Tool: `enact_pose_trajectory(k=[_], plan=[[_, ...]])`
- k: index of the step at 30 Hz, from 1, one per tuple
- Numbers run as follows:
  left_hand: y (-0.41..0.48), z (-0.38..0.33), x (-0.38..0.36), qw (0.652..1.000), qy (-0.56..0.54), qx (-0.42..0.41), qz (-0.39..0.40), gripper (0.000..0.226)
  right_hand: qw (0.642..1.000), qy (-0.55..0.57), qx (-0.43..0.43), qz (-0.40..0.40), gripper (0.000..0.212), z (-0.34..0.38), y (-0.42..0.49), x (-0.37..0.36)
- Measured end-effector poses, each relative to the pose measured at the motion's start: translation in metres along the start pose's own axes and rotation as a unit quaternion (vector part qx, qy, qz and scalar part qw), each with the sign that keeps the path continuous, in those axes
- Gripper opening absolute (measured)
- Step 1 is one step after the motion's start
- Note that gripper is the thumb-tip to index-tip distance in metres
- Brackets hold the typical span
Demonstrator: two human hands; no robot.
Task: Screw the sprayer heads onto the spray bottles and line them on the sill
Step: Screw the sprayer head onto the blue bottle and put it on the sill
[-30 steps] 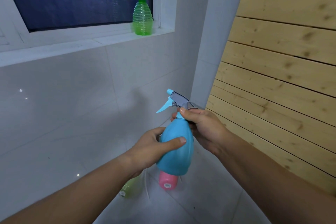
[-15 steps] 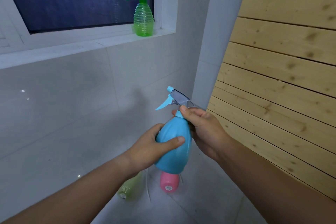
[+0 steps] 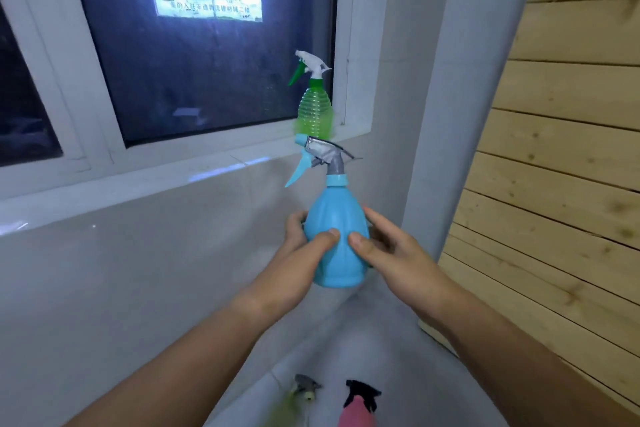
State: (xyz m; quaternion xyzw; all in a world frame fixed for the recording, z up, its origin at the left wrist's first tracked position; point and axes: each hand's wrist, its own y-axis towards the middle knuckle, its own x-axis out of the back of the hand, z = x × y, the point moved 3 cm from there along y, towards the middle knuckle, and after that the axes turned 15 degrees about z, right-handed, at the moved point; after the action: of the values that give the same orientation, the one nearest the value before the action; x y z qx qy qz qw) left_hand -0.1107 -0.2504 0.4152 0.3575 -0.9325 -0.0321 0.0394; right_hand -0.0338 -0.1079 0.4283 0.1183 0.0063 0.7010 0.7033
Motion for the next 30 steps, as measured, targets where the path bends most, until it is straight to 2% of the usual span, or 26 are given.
enact_pose_trajectory(k=[3, 7, 9, 14, 23, 30], plan=[[0.031, -0.043, 0.033, 0.996, 0.068, -0.040, -0.034, 0.036, 0.999, -0.017, 0.036, 0.004, 0.058, 0.026, 0.058, 0.012], [0.071, -0.091, 0.080, 0.983, 0.154, -0.069, -0.069, 0.075, 0.996, -0.033, 0.080, -0.017, 0.055, 0.055, 0.132, 0.028], [0.091, -0.104, 0.102, 0.978, 0.178, -0.074, -0.080, 0.082, 0.994, -0.039, 0.096, -0.026, 0.052, 0.064, 0.163, 0.032], [0.125, -0.117, 0.138, 0.968, 0.217, -0.076, -0.103, 0.052, 0.995, -0.030, 0.088, -0.029, 0.051, 0.062, 0.221, 0.031], [0.153, -0.099, 0.167, 0.968, 0.206, -0.043, -0.135, 0.049, 0.996, -0.057, 0.062, -0.031, 0.042, 0.045, 0.261, 0.024], [0.162, -0.089, 0.175, 0.971, 0.194, -0.024, -0.136, 0.054, 0.994, -0.090, 0.053, -0.045, 0.045, 0.039, 0.268, 0.025]])
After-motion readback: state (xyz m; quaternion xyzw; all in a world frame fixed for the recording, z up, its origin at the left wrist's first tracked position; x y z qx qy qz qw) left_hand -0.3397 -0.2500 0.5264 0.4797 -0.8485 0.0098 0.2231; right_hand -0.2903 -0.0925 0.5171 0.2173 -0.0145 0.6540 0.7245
